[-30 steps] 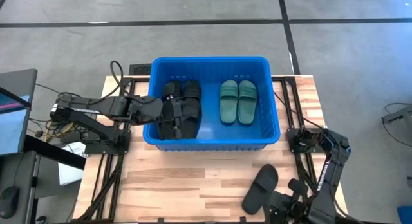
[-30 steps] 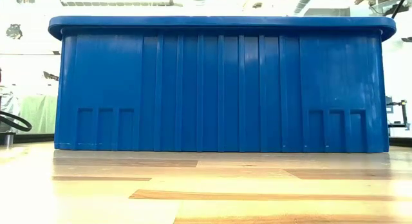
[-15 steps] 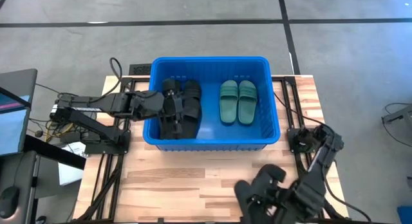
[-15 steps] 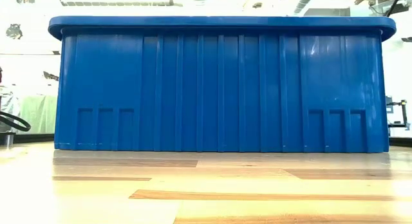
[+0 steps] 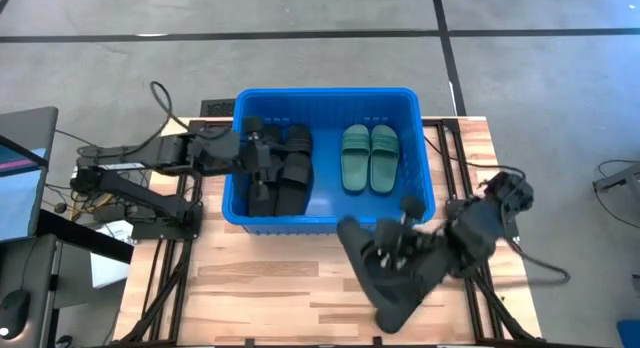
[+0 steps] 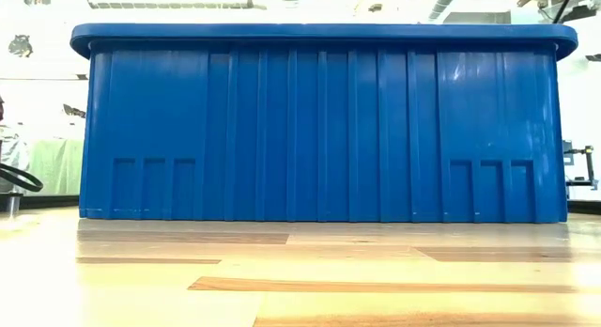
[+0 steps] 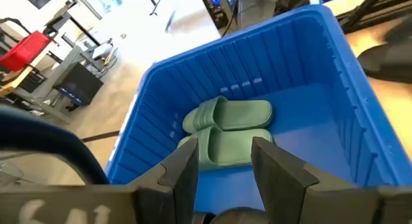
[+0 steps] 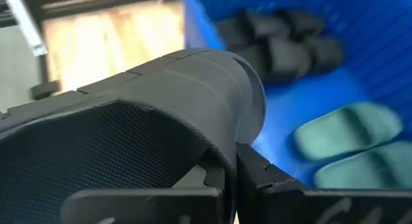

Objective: Pick and place slides into bin
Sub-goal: Put the right black slide into the blue bin

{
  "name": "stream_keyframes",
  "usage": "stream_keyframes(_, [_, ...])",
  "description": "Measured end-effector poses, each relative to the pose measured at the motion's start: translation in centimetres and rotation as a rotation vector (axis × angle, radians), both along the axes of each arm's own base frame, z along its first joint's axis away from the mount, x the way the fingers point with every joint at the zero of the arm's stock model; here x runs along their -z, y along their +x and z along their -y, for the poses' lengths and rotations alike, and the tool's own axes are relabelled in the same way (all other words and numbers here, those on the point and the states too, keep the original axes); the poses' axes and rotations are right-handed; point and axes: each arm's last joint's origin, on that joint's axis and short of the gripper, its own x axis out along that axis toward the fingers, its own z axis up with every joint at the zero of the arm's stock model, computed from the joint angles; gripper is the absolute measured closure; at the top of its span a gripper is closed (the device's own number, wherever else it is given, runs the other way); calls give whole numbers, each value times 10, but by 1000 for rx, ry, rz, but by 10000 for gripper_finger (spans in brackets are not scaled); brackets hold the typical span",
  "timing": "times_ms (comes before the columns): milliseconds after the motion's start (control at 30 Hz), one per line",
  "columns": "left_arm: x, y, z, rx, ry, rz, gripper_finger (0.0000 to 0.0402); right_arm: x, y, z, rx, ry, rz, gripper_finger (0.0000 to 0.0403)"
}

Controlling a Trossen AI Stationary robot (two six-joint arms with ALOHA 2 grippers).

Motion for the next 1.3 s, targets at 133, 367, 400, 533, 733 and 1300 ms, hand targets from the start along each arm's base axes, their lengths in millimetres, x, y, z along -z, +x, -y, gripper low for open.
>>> stream_keyframes(133, [-10, -16, -1, 13, -6, 38, 269, -14, 3, 33, -5, -83, 6, 403])
stream_keyframes(367, [-26, -47, -1, 11, -10, 124, 269, -26, 13, 93, 28, -203, -50, 403])
stream_keyframes(400, [-28, -52, -1, 8, -17, 137, 269, -25, 15, 101, 31, -221, -69, 403])
stream_keyframes(533, [-34, -66, -1, -5, -47, 184, 269, -20, 17, 131, 59, -275, -146, 403])
stream_keyframes(733, [-38, -75, -2, -50, -68, 225, 269, -1, 10, 170, 115, -301, -279, 403])
stream_keyframes(1300, [-40, -67, -6, -219, -63, 280, 269, 97, 6, 261, 200, -388, -336, 403])
